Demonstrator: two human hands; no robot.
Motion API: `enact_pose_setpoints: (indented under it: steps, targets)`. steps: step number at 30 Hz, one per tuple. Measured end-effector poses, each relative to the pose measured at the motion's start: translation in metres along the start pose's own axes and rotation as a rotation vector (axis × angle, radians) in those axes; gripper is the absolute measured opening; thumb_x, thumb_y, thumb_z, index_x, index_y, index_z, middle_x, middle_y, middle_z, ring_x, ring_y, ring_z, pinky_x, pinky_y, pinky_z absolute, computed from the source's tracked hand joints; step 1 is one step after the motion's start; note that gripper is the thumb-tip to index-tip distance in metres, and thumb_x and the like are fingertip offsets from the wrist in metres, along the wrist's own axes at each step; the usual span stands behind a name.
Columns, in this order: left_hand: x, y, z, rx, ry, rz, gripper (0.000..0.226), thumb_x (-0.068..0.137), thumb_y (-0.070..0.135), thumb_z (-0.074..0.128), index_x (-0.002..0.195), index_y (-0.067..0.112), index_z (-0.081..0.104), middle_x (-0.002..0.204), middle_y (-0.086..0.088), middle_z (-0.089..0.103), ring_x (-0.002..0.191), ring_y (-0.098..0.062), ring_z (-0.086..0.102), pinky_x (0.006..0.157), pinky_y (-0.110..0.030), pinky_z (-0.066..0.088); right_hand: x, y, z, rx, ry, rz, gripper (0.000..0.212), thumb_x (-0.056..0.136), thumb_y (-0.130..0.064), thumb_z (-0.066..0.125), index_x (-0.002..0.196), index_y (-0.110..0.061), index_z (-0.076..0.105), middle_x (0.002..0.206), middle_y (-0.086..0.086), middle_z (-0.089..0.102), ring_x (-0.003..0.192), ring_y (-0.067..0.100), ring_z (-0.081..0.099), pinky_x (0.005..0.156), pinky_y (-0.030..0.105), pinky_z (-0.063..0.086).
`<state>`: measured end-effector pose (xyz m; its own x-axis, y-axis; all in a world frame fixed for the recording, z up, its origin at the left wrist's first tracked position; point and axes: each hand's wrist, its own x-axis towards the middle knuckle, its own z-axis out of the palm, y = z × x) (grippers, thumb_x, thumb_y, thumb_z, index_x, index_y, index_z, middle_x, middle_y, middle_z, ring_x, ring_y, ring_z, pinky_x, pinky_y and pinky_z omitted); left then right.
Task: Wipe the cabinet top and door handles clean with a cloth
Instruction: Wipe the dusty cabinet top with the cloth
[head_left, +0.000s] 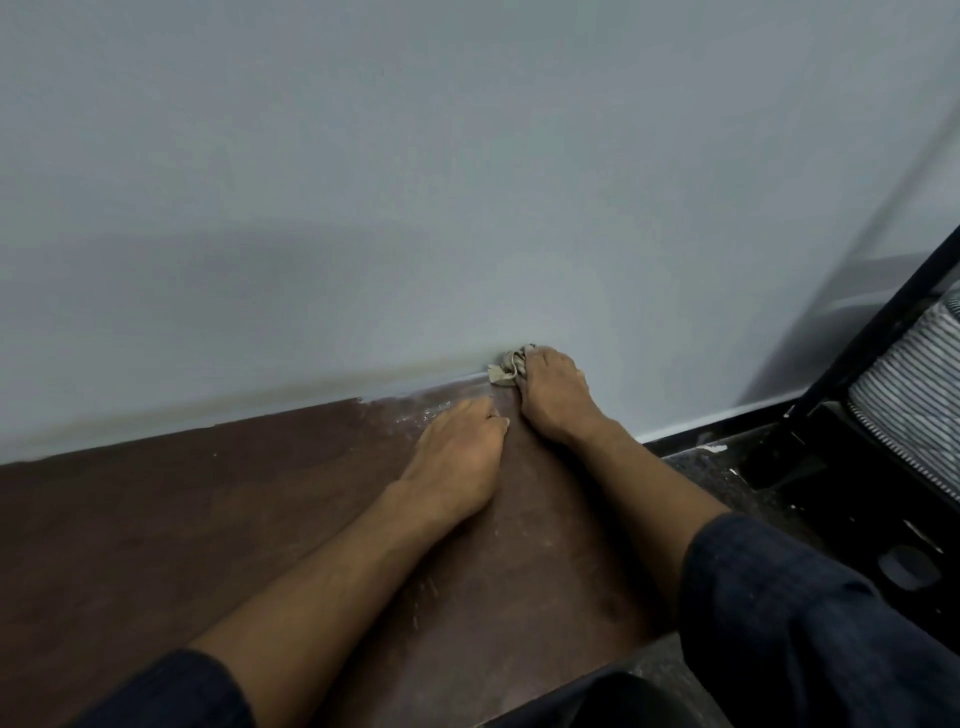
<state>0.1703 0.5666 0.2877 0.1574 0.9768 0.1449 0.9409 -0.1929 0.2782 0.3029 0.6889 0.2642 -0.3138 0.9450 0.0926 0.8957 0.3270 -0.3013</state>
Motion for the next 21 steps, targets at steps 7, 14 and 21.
enact_pose_setpoints:
  steps: [7,14,21]
  targets:
    - [-0.011,-0.040,-0.026,-0.173,0.174,-0.198,0.033,0.087,0.004,0.052,0.109,0.019,0.072,0.111,-0.003,0.067,0.108,-0.023,0.061,0.096,-0.038,0.051,-0.032,-0.018,0.010,0.088,0.007,-0.306,0.040,0.102,-0.025,0.046,0.140,-0.012,0.050,0.148,0.011,0.048,0.139,0.031,0.037,0.117,0.047,0.028]
    - [-0.042,-0.092,-0.036,-0.117,0.241,-0.302,0.027,0.092,0.007,0.051,0.111,0.012,0.069,0.111,-0.006,0.066,0.109,-0.026,0.058,0.096,-0.038,0.048,-0.003,-0.001,0.007,0.038,0.024,-0.115,0.038,0.104,-0.029,0.042,0.138,-0.012,0.050,0.147,0.011,0.047,0.140,0.031,0.037,0.117,0.049,0.028]
    - [-0.060,-0.123,-0.044,-0.140,0.349,-0.349,0.032,0.102,0.021,0.046,0.124,0.007,0.064,0.121,-0.012,0.064,0.116,-0.030,0.055,0.100,-0.040,0.042,-0.024,-0.136,0.051,-0.093,-0.021,-0.240,0.047,0.100,-0.029,0.045,0.141,-0.004,0.044,0.143,0.021,0.044,0.133,0.040,0.035,0.110,0.057,0.026]
